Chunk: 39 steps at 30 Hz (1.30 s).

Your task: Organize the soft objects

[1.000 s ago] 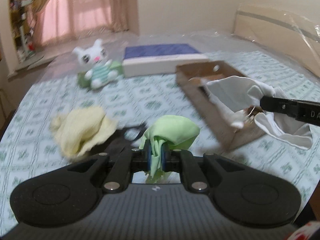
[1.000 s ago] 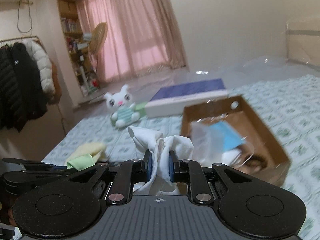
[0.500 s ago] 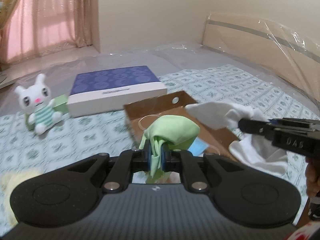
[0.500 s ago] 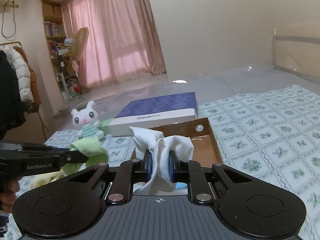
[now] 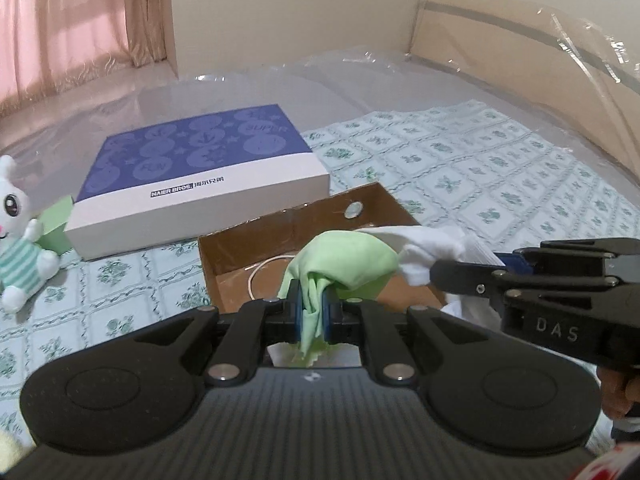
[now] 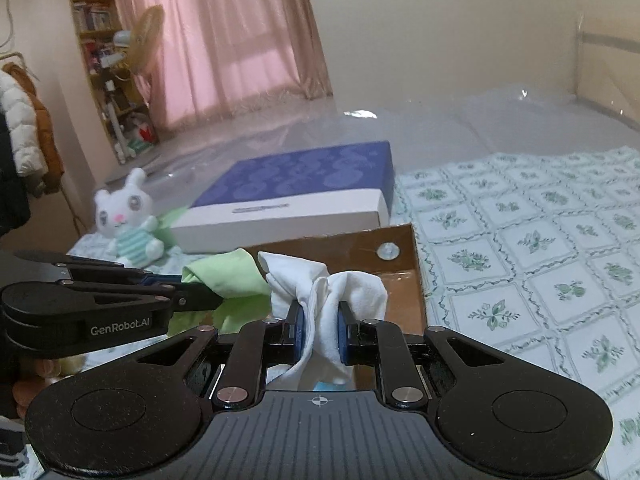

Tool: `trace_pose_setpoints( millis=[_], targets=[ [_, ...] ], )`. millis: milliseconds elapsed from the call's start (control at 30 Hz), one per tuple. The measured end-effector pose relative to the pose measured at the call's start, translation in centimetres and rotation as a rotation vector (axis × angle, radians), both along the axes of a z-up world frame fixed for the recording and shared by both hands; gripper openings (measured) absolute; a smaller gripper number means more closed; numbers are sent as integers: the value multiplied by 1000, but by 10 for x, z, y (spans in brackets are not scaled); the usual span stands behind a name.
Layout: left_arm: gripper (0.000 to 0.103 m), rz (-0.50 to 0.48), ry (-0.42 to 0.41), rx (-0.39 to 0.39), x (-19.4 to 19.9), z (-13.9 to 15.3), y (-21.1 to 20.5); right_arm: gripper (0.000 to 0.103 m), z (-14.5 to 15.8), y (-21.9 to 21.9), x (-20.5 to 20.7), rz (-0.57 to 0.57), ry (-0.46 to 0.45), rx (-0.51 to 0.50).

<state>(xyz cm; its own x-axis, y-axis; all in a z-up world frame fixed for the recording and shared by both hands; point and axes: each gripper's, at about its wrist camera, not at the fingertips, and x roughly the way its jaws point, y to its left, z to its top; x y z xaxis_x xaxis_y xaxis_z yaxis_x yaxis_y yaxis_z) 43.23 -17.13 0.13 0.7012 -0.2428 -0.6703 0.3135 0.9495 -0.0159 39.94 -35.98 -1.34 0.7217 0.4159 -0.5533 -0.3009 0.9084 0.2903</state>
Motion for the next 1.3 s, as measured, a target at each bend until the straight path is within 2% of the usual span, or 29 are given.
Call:
trace_pose_setpoints(
  millis=[200,433,467,500,533,567,633,767,867,1033,1167,1300],
  targets=[
    [10,32,52,6,43,-24,-8,17,-25,5,39,20,45,-58],
    [13,30,138,43,67,-58,-12,18,-51,16,59,19,93,-180],
    [16,25,148,43,68,-61,-12,21,-53,18,60,30,98,-198],
    [20,21,156,46,68,-64,-11,28,-54,19,60,35,102,-211],
    [27,21,163,54,68,-66,-11,38,-54,19,58,34,100,-217],
    [35,26,163,61,67,-67,-10,43,-54,19,57,36,92,-215],
    [43,30,156,60,64,-67,-7,58,-49,15,50,40,60,-192],
    [51,26,145,48,54,-59,0,62,-35,7,36,51,23,-139],
    [52,13,122,53,42,-49,2,63,-25,1,20,49,6,-116],
    [60,-21,100,43,11,-31,5,66,-14,-10,-10,24,16,-69],
    [60,-47,59,59,-24,-15,5,67,-7,-15,-41,2,20,-56],
    [60,-41,40,13,-61,2,12,68,1,-20,-72,-35,28,-15]
  ],
)
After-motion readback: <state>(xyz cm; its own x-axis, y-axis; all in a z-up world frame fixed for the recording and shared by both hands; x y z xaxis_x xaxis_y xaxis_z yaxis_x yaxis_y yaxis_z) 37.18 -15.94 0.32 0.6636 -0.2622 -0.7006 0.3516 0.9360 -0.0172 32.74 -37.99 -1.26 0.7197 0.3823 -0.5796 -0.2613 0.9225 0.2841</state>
